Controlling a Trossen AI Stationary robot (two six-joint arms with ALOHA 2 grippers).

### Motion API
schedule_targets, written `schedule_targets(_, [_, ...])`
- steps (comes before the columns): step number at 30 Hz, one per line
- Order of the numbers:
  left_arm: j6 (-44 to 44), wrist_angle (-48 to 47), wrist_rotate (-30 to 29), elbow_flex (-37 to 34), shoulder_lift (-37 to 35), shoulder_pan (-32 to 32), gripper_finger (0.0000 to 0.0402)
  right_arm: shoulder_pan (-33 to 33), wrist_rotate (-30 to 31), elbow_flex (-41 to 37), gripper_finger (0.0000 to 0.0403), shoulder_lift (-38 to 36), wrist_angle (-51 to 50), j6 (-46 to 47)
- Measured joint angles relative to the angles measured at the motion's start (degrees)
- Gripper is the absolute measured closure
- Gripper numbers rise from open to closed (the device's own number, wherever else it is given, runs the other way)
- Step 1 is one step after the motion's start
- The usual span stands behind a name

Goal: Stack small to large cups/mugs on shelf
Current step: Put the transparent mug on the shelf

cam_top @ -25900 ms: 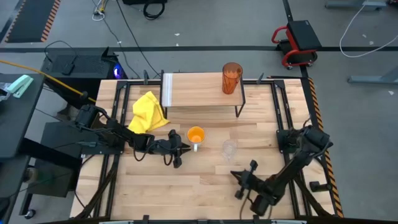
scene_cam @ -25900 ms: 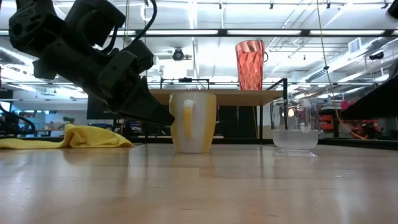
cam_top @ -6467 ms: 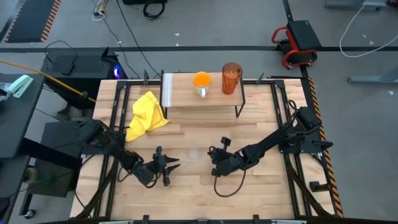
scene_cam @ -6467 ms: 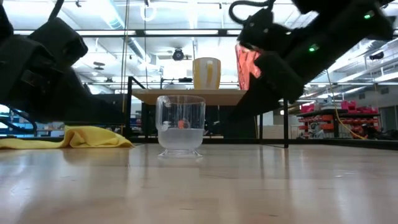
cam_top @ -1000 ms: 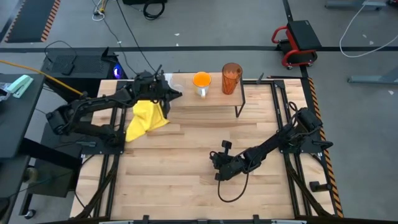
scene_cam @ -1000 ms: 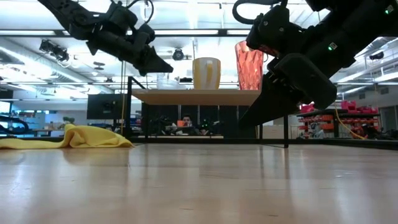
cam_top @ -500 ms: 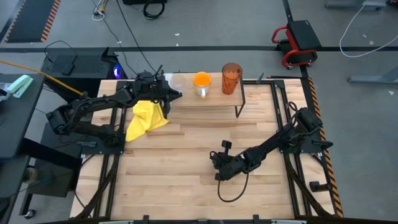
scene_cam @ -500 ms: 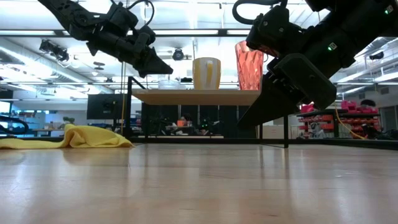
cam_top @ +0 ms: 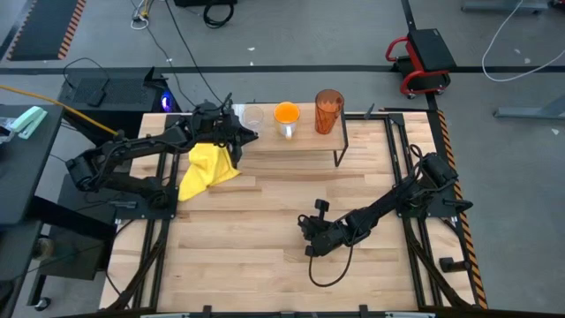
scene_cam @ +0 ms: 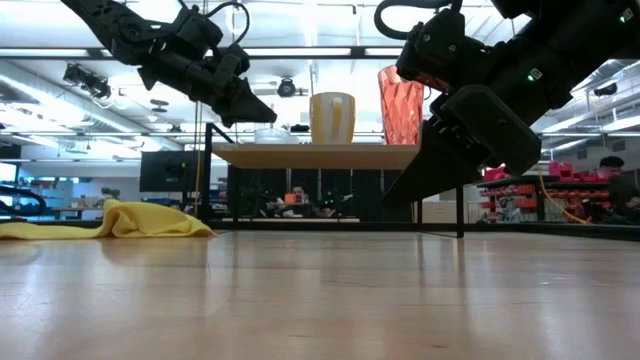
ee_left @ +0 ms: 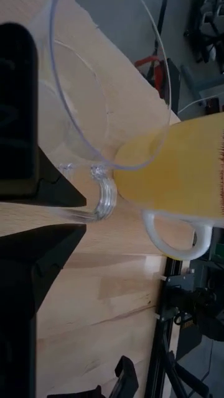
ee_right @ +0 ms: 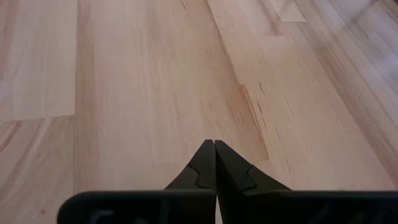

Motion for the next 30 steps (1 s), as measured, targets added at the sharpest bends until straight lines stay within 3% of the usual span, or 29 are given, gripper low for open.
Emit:
schedule_targets(8, [0.01, -1.31, -0.01, -0.07, -1.30, 0.00, 0.0346, 0.00, -0.02, 0.00, 0.0401, 0.00, -0.13, 0.46])
schedule_targets(25, [-4.86, -12.25, 0.05, -0.07, -13.31, -3.39, 0.0347, 0.00, 0.00, 0.00, 0.0401, 0.00, -0.12, 0.46])
schedule_targets(30, [-4.47, -11.75, -5.90, -0.07, -13.13, -5.00, 0.0348, 0.00, 0.00, 0.00, 0.0401, 0.00, -0.11, 0.46])
